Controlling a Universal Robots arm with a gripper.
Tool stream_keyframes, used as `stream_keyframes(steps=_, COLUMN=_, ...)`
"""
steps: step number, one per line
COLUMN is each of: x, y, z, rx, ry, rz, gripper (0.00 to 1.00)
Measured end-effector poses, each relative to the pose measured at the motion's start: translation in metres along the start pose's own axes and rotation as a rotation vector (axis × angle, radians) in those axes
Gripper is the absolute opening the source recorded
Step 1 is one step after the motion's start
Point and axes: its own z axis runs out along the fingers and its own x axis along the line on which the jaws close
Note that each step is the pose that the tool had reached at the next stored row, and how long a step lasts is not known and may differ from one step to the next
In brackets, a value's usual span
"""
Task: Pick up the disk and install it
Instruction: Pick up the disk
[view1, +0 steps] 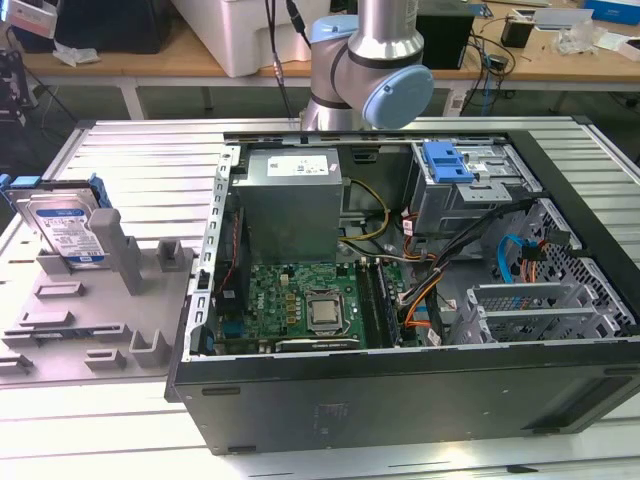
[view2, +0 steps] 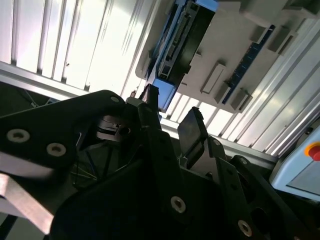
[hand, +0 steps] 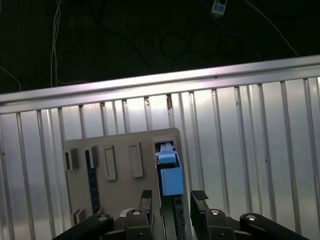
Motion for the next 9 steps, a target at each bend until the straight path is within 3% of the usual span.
stream_keyframes(steps=9, x=0.0001, y=0.0043, z=0.0051, rx=0.0005, ry=0.0, rz=-0.009, gripper=0.44)
